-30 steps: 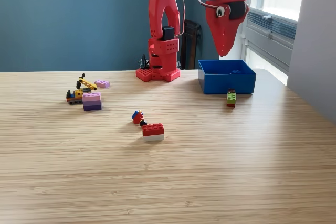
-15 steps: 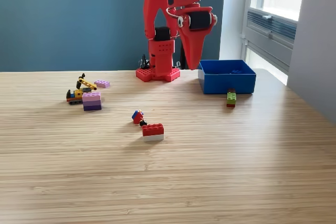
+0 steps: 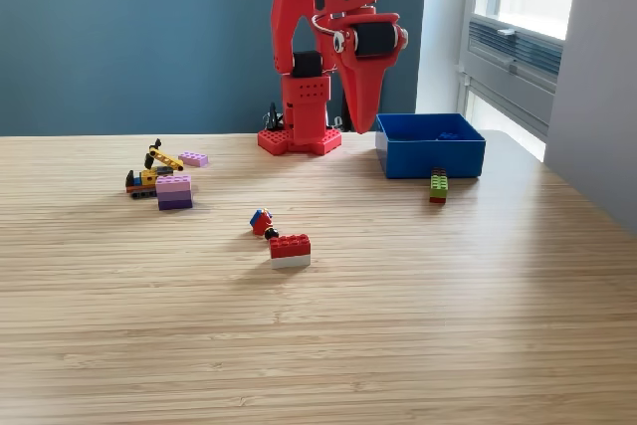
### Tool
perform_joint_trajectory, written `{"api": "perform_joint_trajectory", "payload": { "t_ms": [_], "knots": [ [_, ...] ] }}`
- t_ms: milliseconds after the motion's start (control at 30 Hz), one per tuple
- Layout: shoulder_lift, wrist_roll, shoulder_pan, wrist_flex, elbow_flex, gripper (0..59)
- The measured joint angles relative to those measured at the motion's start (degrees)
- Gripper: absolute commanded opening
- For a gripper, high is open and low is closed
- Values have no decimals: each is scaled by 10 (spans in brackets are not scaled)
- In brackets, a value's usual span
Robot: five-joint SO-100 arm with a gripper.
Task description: Grasp a lego block and put it in the bin.
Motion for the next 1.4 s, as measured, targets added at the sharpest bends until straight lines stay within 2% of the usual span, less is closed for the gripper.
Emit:
{"api": "perform_joint_trajectory", "payload": {
  "t_ms": [233,533,667,1067,1267,1400],
  "knots": [
    [0,-1,15,-18,11,0],
    [1,-33,61,-102,74,0],
    [1,-35,97,-118,80,0],
    [1,12,234,-119,97,0],
    [1,-35,274,-86,132,0],
    [1,-84,297,-42,145,0]
  ]
}}
